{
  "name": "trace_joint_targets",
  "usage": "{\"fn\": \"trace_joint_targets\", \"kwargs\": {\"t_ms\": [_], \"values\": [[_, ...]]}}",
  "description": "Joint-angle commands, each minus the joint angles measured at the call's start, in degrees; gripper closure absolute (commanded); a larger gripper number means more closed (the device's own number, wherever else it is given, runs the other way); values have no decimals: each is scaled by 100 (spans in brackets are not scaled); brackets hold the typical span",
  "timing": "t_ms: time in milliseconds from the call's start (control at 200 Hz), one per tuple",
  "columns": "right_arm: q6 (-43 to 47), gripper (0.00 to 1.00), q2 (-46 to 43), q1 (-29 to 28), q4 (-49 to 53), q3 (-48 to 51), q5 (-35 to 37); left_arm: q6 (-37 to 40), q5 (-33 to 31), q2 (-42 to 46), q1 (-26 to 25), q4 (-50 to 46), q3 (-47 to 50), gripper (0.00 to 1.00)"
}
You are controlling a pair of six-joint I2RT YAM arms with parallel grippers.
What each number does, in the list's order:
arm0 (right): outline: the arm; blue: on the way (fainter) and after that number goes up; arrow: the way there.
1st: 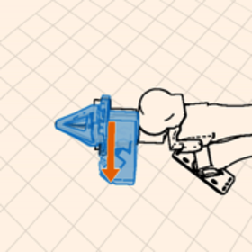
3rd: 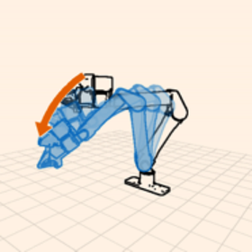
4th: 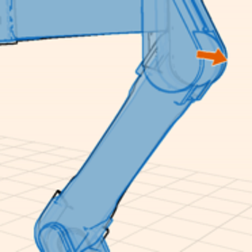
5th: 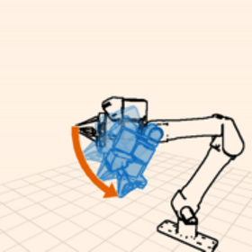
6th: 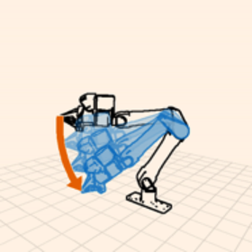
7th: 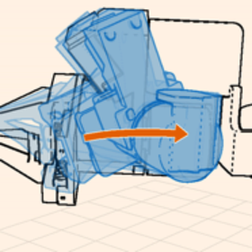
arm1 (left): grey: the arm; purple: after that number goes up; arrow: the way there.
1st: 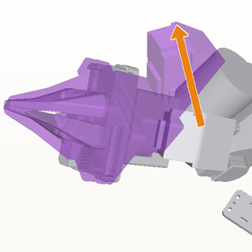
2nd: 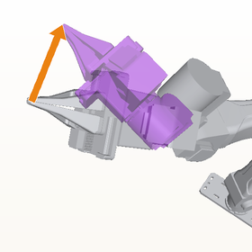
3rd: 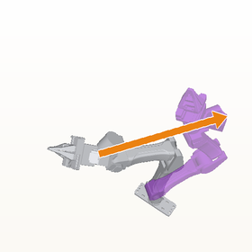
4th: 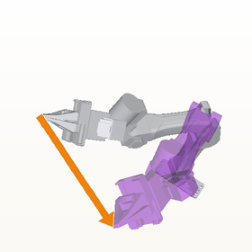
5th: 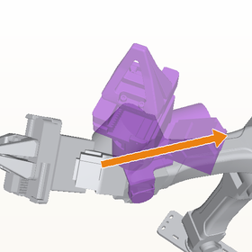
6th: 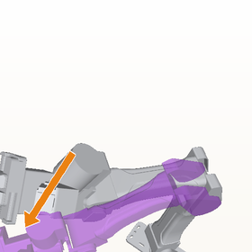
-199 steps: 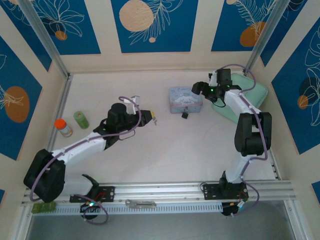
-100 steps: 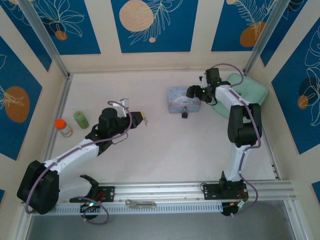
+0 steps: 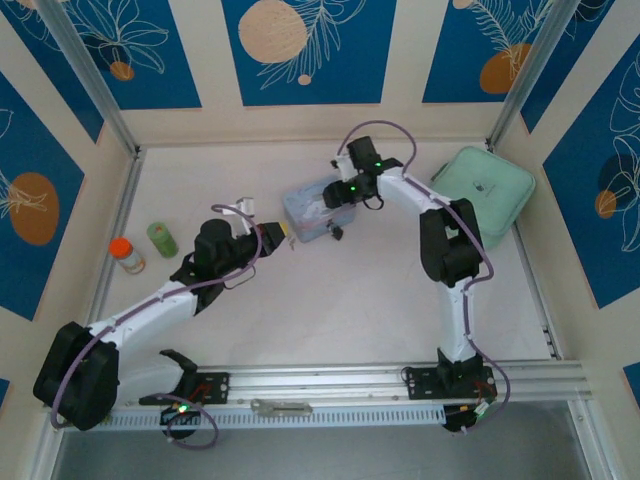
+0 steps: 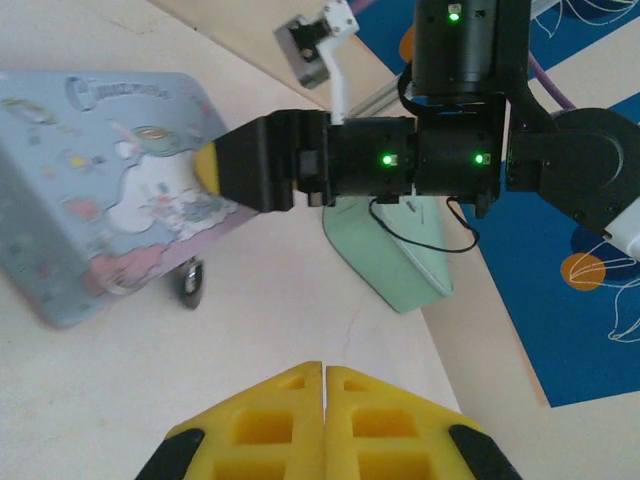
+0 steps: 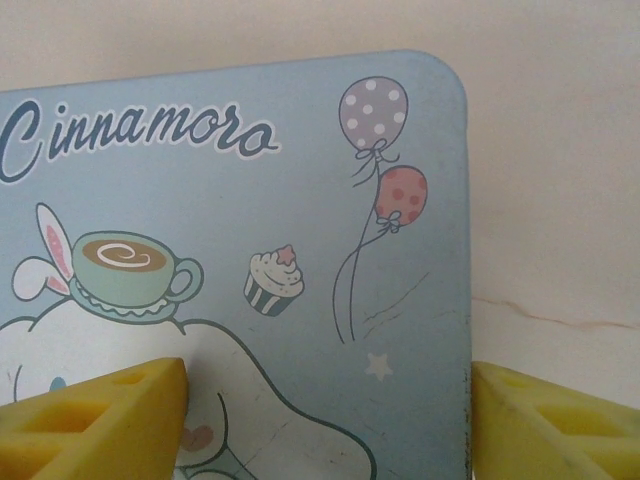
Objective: Unlock the padlock with the key
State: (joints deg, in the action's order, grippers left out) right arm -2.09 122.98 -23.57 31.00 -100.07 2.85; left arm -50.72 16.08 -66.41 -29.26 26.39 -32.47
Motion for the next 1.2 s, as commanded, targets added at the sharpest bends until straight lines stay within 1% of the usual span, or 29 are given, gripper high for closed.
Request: {"fn": "trace_joint_targets", "kwargs": {"t_ms": [0,110,220,325,415,460,525,620,695,765,865,945,1020,1195], "values": [[-25,30,305,-207,772,-187,-3,-78,17,181,69,319,89,100],[-625,29,194,-331,877,-278,-249,-40,-154,294,78,288,159,100],[-1061,26,-263,-400,651,-64,-366,122,-122,310,95,523,191,100],[-1367,24,-1003,-411,163,548,-572,258,86,134,104,1200,258,100],[-1526,24,-1824,-420,-369,1356,-705,174,251,-139,113,1598,218,100],[-1595,22,-2292,-420,-662,1787,-822,106,324,-277,114,1730,181,100],[-1692,20,-2888,-416,-1107,2396,-1235,-6,390,-508,117,1982,147,100],[-1893,20,-3556,-437,-1855,3150,-2220,-184,510,-848,113,2426,87,100],[-2285,20,-3919,-430,-2536,3662,-2764,-295,622,-1089,104,2633,-26,100],[-2733,21,-4131,-411,-3382,4102,-3200,-320,625,-1242,72,2659,-125,100],[-3243,26,-4183,-428,-4372,4486,-3623,-472,616,-1418,52,2925,-135,100],[-3485,36,-4028,-462,-4903,4604,-3938,-608,647,-1503,34,3139,-138,100],[-3628,45,-3867,-490,-5237,4669,-4091,-662,668,-1515,3,3236,-146,100],[-3809,55,-3594,-512,-5583,4664,-4309,-648,633,-1428,-73,3163,-126,100]]}}
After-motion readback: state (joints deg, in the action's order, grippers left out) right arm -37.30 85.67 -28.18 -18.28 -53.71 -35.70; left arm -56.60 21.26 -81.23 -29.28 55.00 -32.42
